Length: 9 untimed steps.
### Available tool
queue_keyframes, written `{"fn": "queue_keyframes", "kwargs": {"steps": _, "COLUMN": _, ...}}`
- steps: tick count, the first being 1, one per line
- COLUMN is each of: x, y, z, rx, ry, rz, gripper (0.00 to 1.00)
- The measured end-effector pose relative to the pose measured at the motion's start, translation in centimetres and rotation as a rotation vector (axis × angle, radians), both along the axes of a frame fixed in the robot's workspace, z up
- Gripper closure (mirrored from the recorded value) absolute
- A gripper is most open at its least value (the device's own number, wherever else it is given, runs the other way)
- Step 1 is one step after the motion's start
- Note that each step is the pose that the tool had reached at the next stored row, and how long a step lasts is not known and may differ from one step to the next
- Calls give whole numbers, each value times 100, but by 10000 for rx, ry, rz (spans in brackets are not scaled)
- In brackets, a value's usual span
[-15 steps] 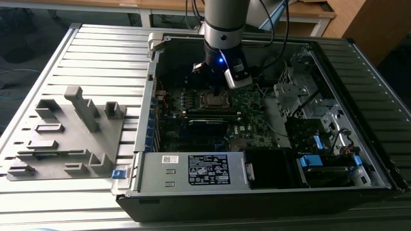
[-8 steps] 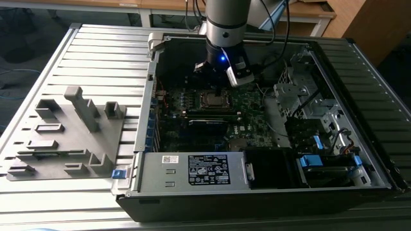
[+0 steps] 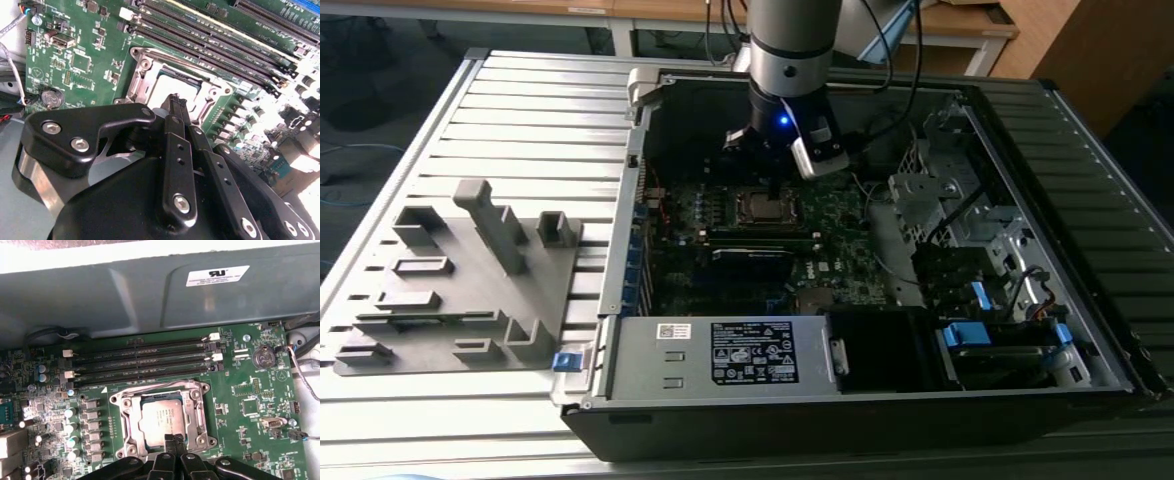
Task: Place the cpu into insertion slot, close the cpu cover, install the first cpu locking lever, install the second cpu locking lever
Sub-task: 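Install the second cpu locking lever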
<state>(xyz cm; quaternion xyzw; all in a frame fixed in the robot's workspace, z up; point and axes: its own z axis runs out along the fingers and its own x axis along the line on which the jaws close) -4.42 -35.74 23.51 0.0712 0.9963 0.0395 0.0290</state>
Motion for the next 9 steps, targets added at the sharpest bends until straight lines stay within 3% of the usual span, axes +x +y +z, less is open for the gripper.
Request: {"fn": "queue_keyframes", "kwargs": {"steps": 9, "x": 0, "y": 35, "z": -2, "rx": -2, "ry": 1, "rz": -1, "gripper": 89}}
